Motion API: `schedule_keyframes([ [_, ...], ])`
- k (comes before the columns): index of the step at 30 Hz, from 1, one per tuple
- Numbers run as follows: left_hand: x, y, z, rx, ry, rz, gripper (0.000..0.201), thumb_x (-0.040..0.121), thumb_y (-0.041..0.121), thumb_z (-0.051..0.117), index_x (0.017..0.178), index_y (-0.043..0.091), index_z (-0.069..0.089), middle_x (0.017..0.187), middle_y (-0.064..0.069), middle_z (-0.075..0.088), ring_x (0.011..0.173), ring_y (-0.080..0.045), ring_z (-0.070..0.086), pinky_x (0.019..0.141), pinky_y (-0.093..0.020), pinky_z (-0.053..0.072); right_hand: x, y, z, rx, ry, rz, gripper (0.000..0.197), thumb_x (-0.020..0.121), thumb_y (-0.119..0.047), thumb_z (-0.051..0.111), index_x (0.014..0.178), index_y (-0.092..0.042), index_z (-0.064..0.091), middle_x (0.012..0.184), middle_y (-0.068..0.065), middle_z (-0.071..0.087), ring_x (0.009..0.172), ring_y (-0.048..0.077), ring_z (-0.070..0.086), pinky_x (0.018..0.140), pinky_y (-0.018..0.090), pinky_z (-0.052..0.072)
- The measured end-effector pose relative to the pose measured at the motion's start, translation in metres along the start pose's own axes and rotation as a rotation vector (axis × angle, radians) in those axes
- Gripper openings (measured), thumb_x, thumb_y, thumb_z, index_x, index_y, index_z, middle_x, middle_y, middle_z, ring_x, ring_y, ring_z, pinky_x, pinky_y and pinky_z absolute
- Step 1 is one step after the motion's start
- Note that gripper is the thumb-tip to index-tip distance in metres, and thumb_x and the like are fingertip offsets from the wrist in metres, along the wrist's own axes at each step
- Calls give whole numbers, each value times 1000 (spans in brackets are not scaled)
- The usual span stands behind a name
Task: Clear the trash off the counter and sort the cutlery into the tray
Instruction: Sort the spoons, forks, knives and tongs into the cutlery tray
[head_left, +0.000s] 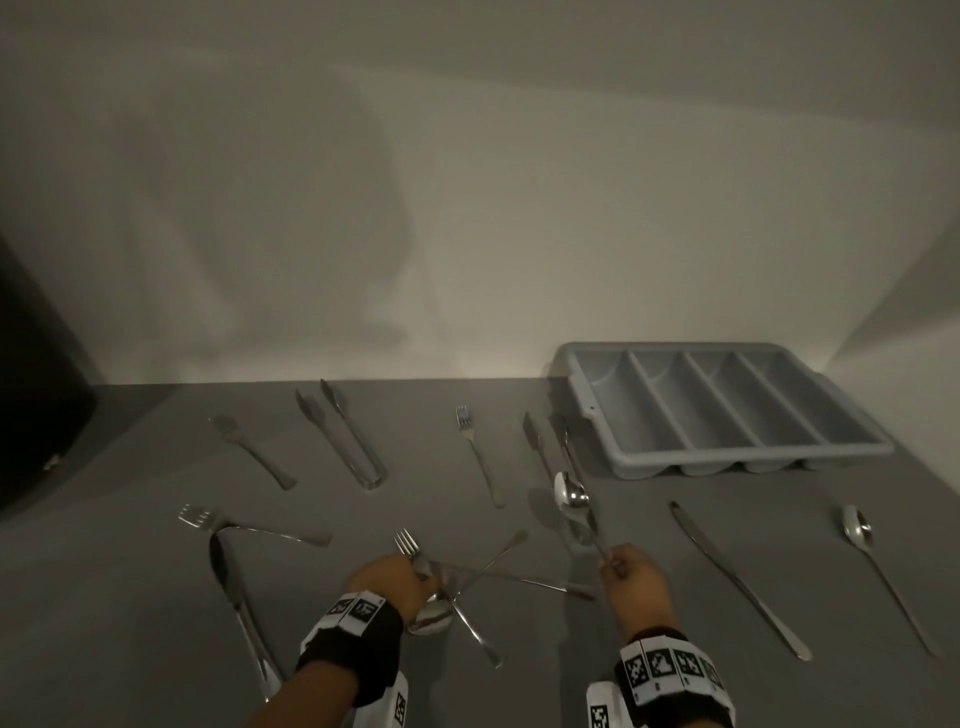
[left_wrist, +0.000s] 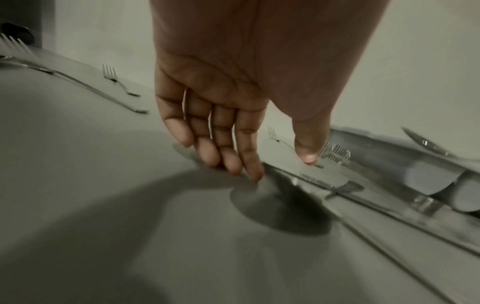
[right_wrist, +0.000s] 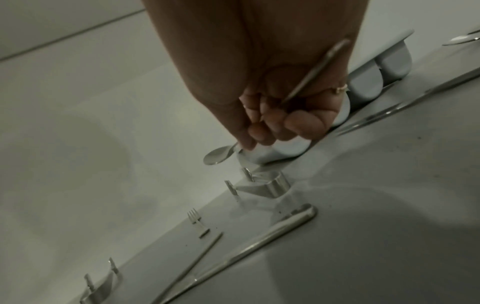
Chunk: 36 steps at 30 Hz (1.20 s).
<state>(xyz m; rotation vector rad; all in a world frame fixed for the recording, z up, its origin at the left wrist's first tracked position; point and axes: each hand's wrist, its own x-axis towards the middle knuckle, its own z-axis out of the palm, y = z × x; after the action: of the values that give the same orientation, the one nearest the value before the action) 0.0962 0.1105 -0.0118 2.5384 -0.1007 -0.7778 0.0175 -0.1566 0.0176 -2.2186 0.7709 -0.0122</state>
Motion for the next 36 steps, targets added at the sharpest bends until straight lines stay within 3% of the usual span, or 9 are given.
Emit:
schedule_keyframes([
  [4, -2, 8, 4, 54, -13, -4, 37, 71, 62, 50, 61, 26, 53, 62, 8, 55, 72, -16, 60, 68, -26, 45, -6, -2, 2, 60, 38, -64, 5, 88, -11, 55, 84, -13, 55, 63, -8, 52, 59, 4, 48, 52, 17, 35],
  [8, -3, 7, 8, 78, -89, 65, 37, 66, 71, 53, 58, 34, 57, 77, 5, 60, 85, -17, 60, 81, -27, 48, -9, -1, 4, 96, 47, -75, 5, 89, -11, 54, 85, -15, 54, 67, -8, 55, 63, 5, 51, 53, 15, 36],
  [13, -11, -1, 12, 7, 33, 94, 30, 71, 40, 63, 56, 36, 37, 61, 16, 46, 74, -12, 55, 69, -22, 42, -13, -6, 6, 100, 34, -91, 7, 88, -11, 54, 84, -16, 54, 67, -9, 54, 63, 3, 50, 53, 14, 35],
  [18, 5, -17, 12, -345, 104, 137, 24, 62, 16, 64, 57, 39, 58, 62, 7, 65, 60, -15, 62, 71, -35, 57, -15, -19, -6, 149, 57, -104, 26, 87, -11, 57, 68, -27, 49, 65, -6, 56, 62, 5, 52, 54, 14, 35],
  [23, 0, 17, -17, -891, 378, 237, 26, 74, -5, 68, 76, 20, 63, 78, -1, 67, 70, -6, 64, 65, -1, 49, -8, -25, -39, 166, 175, -139, 31, 85, -8, 59, 65, -29, 48, 62, -9, 54, 60, 1, 49, 54, 12, 33],
  [28, 19, 56, -28, -1251, 408, 249, 16, 83, 9, 62, 84, 24, 68, 96, -12, 67, 99, -30, 63, 97, -44, 47, 11, -20, -67, 222, 245, -180, 32, 84, -7, 61, 64, -29, 49, 62, -7, 54, 60, 5, 51, 57, 14, 36],
  [31, 33, 86, -28, -1362, 386, 233, 14, 90, 13, 52, 83, 25, 59, 99, -9, 60, 87, -33, 65, 70, -33, 60, 28, -9, -82, 230, 227, -207, 31, 84, -7, 61, 65, -29, 51, 60, -4, 56, 57, 6, 53, 57, 13, 40],
  [33, 43, 107, -26, -1435, 376, 200, 8, 94, 17, 44, 90, 15, 51, 86, -6, 57, 60, -18, 68, 50, -25, 57, 44, 3, -95, 232, 221, -226, 27, 83, -8, 62, 67, -27, 55, 59, -3, 57, 54, 5, 55, 54, 9, 42],
  [36, 62, 139, -16, -1629, 356, 94, 26, 96, 14, 36, 73, 12, 48, 63, -2, 51, 35, -4, 55, 41, -20, 51, 73, 22, -120, 256, 183, -230, 18, 83, -8, 62, 71, -21, 59, 60, -3, 57, 54, 2, 55, 54, 4, 42],
])
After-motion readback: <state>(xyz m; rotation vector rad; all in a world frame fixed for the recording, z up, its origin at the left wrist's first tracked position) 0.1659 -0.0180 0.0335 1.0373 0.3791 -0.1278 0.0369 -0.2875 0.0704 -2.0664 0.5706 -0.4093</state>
